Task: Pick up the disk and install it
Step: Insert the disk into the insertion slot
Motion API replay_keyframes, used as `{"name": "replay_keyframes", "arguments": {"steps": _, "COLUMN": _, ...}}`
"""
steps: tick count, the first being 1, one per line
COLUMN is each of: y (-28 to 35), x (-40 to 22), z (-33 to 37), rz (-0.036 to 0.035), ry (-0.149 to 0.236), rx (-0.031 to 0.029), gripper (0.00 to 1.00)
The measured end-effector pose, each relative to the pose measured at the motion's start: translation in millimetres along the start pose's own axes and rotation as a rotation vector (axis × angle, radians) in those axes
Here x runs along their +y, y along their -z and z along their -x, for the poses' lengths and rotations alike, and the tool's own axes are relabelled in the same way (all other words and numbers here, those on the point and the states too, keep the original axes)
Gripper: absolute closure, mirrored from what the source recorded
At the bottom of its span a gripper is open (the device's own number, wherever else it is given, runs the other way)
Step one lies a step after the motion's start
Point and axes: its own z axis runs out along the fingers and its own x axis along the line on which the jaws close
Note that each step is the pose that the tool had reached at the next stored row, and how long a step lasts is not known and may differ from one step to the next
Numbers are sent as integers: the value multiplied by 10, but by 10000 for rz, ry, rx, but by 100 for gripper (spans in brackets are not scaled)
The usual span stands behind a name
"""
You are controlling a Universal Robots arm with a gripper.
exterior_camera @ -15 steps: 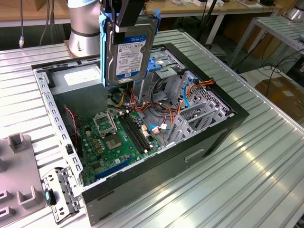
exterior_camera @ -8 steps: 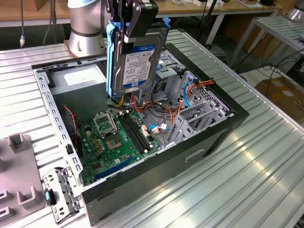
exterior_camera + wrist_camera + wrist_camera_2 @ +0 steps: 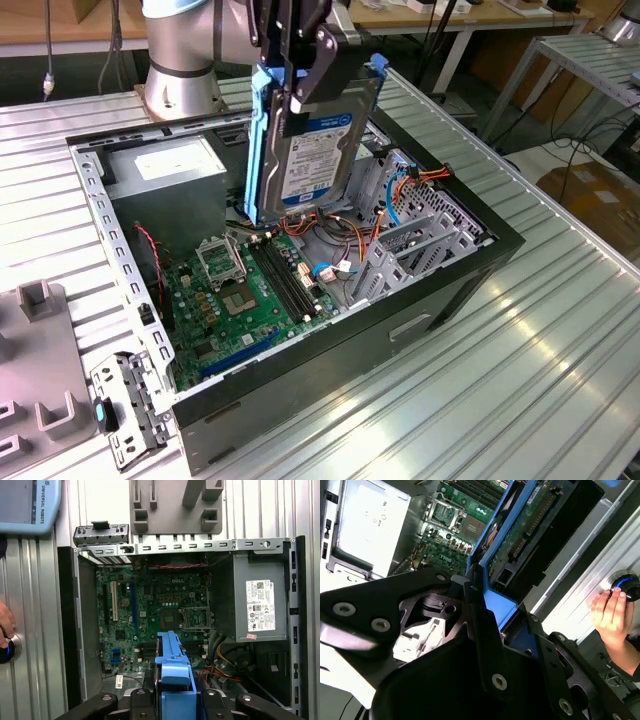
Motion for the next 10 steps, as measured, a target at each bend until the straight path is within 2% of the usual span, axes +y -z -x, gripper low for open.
{"name": "replay_keyframes", "arguments": {"steps": 1, "y": -2, "x": -40, "z": -22, "rz": 0, "ry": 0, "rx": 3, "gripper": 63}}
{"name": "replay_keyframes", "arguments": {"steps": 3, "y": -10, "x": -161, "z": -68, "rz": -1, "ry": 0, "rx": 9, "gripper": 63}}
{"name": "replay_keyframes", "arguments": {"steps": 4, "y": -13, "x": -197, "z": -95, "rz": -1, "ry": 1, "rx": 11, "gripper": 63}}
{"name": "replay_keyframes", "arguments": {"steps": 6, "y": -17, "x": -229, "z": -136, "rz": -2, "ry": 1, "rx": 11, "gripper": 63}}
{"name": "replay_keyframes", "arguments": {"steps": 10, "y": -23, "x": -262, "z": -289, "rz": -1, "ry": 1, "rx": 14, "gripper": 63}}
